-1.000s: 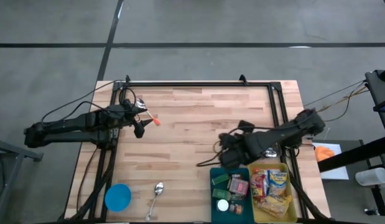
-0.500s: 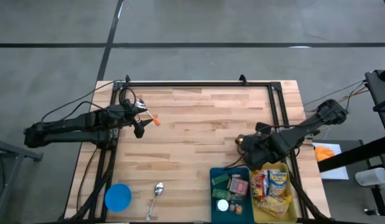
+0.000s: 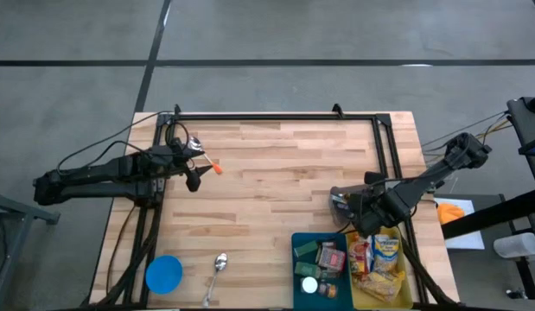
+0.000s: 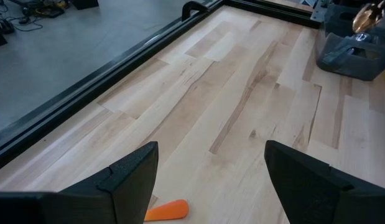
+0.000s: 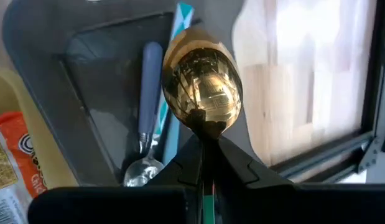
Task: Pick & Place Food Item
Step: Put the green spoon into the black bin
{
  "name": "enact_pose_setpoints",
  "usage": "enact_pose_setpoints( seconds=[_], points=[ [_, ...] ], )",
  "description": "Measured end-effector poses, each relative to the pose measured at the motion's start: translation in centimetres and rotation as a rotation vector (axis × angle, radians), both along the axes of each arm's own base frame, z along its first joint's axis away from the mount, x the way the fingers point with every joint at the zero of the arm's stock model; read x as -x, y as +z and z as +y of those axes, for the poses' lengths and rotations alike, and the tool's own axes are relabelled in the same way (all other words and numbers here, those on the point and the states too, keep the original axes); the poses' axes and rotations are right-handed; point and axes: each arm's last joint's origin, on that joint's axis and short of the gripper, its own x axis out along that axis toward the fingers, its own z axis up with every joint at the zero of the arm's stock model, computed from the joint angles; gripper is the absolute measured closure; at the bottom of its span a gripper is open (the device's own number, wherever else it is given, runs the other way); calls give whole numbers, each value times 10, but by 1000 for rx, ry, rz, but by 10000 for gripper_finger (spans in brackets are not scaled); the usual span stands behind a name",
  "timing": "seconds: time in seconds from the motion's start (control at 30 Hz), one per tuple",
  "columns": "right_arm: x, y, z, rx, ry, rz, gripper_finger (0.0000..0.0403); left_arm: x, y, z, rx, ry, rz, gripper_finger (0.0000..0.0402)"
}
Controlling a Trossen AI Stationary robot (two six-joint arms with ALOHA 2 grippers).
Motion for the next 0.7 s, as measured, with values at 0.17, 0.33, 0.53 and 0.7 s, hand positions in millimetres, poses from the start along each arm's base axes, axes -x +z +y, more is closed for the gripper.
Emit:
enact_pose_setpoints(
  seconds=[0.17, 0.33, 0.53, 0.7],
  points=[
    [-3, -8, 2, -13, 82, -5, 384, 0, 0, 0, 0, 0, 0, 103],
    [-4, -18, 2, -17, 144, 0, 384, 0, 0, 0, 0, 0, 0, 103],
    [-6, -30, 2, -17, 224, -6, 384, 0, 0, 0, 0, 0, 0, 103],
    [-10, -39, -4, -18, 239, -8, 384, 0, 0, 0, 0, 0, 0, 103]
  ],
)
